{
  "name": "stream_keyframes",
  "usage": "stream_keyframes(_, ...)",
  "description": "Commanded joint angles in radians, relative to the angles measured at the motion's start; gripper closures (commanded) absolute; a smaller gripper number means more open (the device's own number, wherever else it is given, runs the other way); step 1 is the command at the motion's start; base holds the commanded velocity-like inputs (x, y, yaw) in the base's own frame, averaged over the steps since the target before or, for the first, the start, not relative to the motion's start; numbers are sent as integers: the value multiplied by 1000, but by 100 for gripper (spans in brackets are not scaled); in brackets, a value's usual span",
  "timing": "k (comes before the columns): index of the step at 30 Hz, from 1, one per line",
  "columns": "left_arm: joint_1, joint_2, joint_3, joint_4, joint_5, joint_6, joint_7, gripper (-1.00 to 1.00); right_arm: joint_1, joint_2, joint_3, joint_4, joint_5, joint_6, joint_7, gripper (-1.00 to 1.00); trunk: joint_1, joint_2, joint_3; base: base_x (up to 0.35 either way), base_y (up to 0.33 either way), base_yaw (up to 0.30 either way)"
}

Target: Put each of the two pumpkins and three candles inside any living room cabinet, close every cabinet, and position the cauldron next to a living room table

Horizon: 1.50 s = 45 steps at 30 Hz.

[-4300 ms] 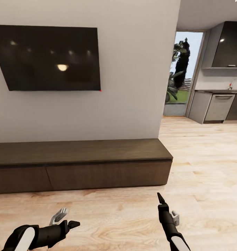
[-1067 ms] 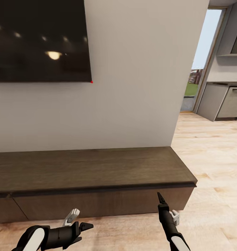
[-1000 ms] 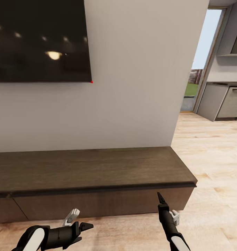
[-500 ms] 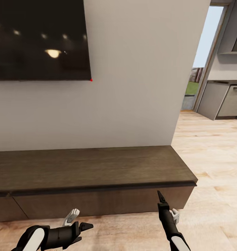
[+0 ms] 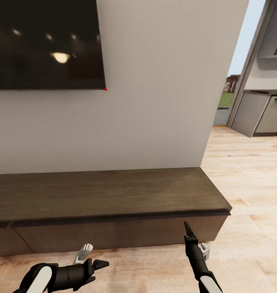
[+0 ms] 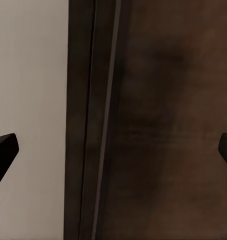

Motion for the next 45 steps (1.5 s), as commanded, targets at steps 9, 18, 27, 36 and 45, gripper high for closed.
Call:
stream_keyframes(9, 0, -1, -1, 0, -1, 0, 0, -100, 0, 0, 0, 0, 0, 0, -1, -100, 0, 0, 0, 122, 0, 0)
stream_keyframes(18, 0, -1, -1, 0, -1, 0, 0, -100, 0, 1, 0, 3, 0, -2, -4, -100, 0, 0, 0, 36, 8, 0)
stream_keyframes(27, 0, -1, -1, 0, -1, 0, 0, -100, 0, 2, -1, 29, 0, -2, -5, -100, 0, 0, 0, 52, 11, 0)
stream_keyframes(36, 0, -1, -1, 0, 0, 0, 0, -100, 0, 2, 0, 29, 0, -2, -5, -100, 0, 0, 0, 55, 15, 0)
stream_keyframes(45, 0, -1, -2, 0, -1, 0, 0, -100, 0, 2, 0, 29, 0, -3, -5, -100, 0, 0, 0, 51, 13, 0)
